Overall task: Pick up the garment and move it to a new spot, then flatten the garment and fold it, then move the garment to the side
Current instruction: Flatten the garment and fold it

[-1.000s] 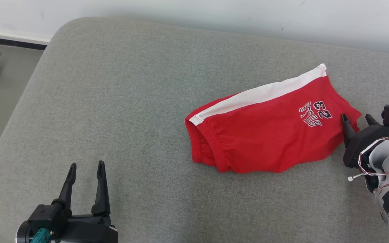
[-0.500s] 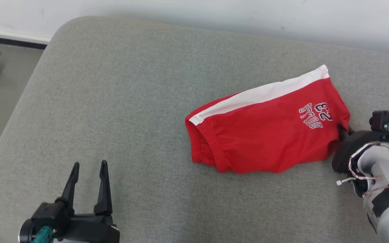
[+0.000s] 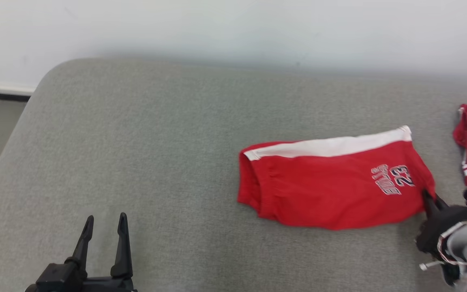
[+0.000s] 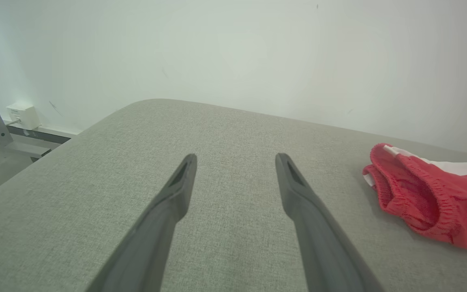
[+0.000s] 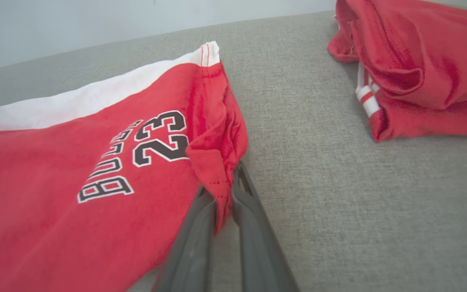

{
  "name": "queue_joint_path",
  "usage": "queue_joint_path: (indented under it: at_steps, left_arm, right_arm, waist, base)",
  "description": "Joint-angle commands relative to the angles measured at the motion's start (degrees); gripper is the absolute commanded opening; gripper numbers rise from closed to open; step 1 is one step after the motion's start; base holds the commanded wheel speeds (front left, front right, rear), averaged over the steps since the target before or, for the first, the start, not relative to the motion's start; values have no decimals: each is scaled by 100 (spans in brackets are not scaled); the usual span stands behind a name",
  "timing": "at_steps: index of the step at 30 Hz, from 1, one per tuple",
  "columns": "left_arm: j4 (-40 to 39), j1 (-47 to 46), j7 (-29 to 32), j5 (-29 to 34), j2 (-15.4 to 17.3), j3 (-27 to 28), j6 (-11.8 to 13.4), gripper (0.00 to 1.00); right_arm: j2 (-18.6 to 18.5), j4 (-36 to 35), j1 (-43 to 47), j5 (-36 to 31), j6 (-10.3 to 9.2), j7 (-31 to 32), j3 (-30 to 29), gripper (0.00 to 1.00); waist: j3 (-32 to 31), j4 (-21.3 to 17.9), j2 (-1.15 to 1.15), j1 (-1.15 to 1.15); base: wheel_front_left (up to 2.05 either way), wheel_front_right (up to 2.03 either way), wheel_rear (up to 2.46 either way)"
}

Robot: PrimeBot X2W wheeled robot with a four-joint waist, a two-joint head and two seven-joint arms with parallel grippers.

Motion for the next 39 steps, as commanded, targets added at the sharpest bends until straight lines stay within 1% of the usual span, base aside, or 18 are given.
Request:
queue_joint_path:
  at_steps: [1, 8, 12, 18, 25, 31, 38, 39]
  left_arm:
    - [-33, 88, -18, 38, -7, -4, -3, 100]
    - [-96, 177, -18, 52, -7, 22, -8, 100]
    - [-129, 264, -18, 69, -8, 101, -9, 100]
    - [-158, 284, -18, 110, -8, 70, -10, 100]
    - [-169, 270, -18, 83, -8, 20, -4, 100]
    - [-168, 192, -18, 7, -8, -15, -4, 100]
    - [-133, 100, -18, -35, -8, -71, -5, 100]
    - [-133, 100, -18, -35, -8, -71, -5, 100]
  right_arm:
    - [-125, -46, 167, 76, 0, -41, -9, 0]
    - [-498, -418, 656, 263, 0, -101, -37, 0]
    - [-487, -675, 704, 187, 0, -160, -19, 0]
    - [-333, -1299, 623, -120, 0, -284, 121, 0]
    - [52, -2187, 883, -429, 0, -252, 244, 0]
    - [466, -2854, 1168, -765, 0, 6, 402, 0]
    - [989, -3158, 1302, -1071, 0, 265, 490, 0]
    - [989, -3158, 1302, -1071, 0, 265, 490, 0]
  waist:
    - [-148, -156, 0, 0]
    - [-244, -232, 0, 0]
    - [-289, -309, 0, 0]
    - [-330, -345, 0, 0]
    - [-388, -291, 0, 0]
    - [-365, -180, 0, 0]
    - [-320, -28, 0, 0]
    - [-320, -28, 0, 0]
  base:
    - [0, 0, 0]
    - [0, 0, 0]
    - [0, 0, 0]
    - [0, 0, 0]
    - [0, 0, 0]
    - [0, 0, 0]
    - [0, 0, 0]
    - [0, 0, 0]
